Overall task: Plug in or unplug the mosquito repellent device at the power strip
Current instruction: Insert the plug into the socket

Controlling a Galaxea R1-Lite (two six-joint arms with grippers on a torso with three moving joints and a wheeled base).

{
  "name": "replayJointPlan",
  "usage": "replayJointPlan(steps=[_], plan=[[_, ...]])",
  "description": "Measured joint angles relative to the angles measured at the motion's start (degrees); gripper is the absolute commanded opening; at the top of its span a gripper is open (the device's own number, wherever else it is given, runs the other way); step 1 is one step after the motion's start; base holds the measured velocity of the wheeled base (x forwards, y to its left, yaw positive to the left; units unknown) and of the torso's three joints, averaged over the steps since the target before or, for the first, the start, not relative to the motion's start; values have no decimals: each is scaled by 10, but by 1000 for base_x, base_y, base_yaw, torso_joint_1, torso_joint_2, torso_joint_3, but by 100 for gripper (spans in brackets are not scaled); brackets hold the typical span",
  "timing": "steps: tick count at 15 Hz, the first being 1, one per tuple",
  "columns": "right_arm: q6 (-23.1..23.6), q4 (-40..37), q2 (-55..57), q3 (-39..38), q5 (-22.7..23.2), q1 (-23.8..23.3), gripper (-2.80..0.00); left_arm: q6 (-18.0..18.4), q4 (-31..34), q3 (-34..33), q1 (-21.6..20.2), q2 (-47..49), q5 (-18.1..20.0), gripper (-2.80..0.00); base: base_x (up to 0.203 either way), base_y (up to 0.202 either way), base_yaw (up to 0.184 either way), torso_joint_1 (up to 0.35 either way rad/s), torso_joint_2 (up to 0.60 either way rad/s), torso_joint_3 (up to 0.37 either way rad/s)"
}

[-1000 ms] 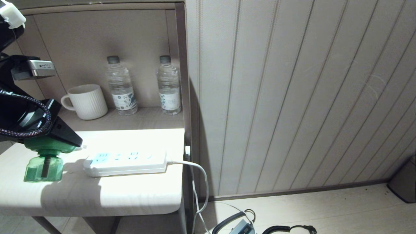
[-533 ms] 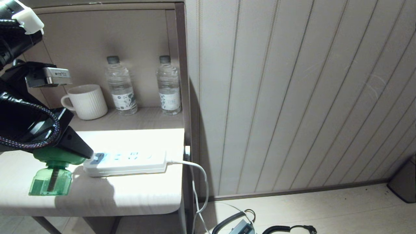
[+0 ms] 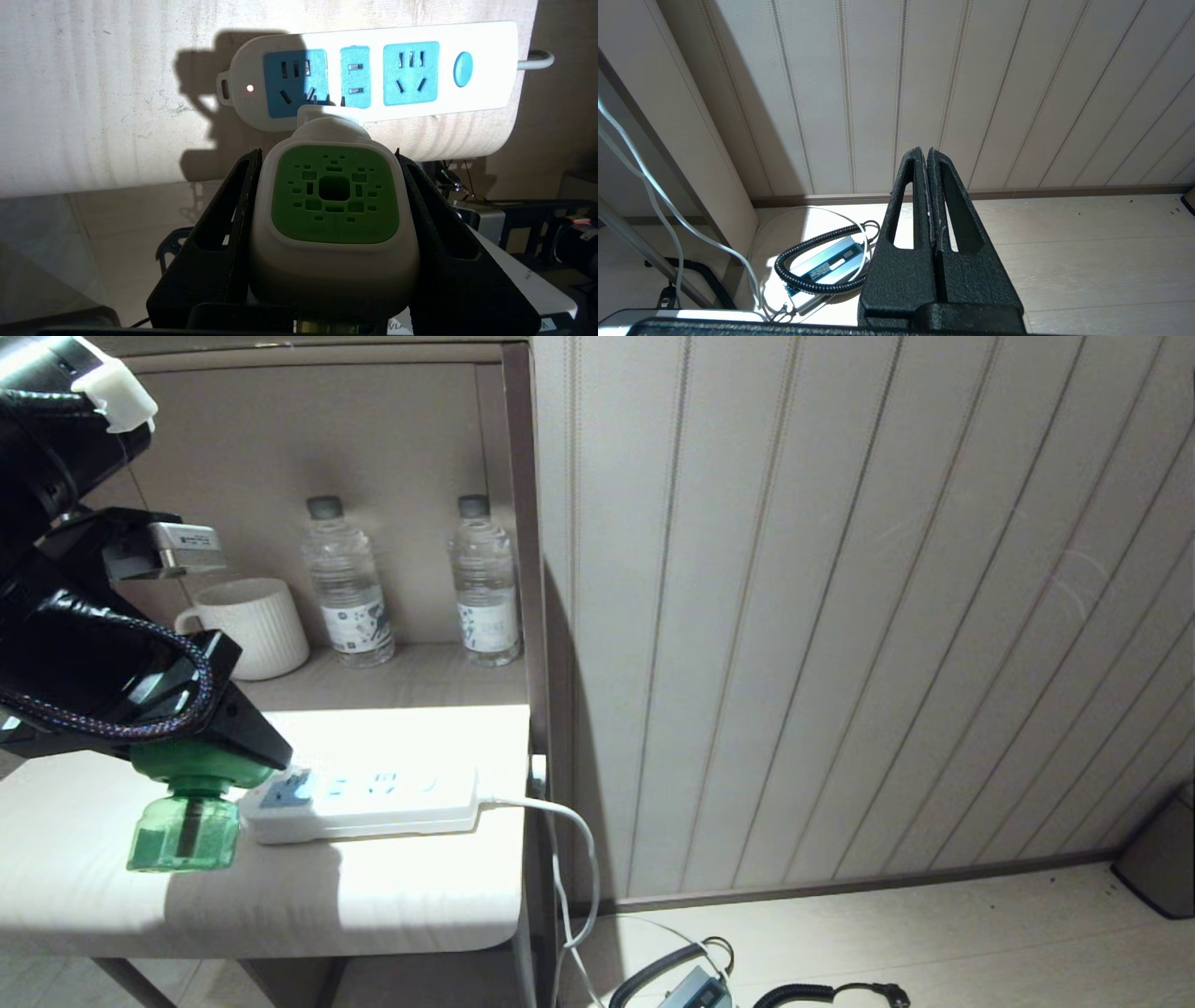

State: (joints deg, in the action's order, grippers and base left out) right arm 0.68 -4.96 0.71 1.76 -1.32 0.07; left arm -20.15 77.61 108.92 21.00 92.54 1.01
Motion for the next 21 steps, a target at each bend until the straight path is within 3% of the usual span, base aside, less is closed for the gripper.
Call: replayJointPlan(steps=[13, 16, 21], plan=[[0, 0, 0, 0, 0, 0, -280, -18, 34, -5, 1, -39, 3, -280, 0, 0, 0, 0, 0, 0], [0, 0, 0, 0, 0, 0, -280, -18, 51, -5, 1, -44, 31, -280, 0, 0, 0, 0, 0, 0], [0, 0, -1, 0, 0, 0, -280, -22, 54, -6, 0, -47, 31, -280, 0, 0, 0, 0, 0, 0]])
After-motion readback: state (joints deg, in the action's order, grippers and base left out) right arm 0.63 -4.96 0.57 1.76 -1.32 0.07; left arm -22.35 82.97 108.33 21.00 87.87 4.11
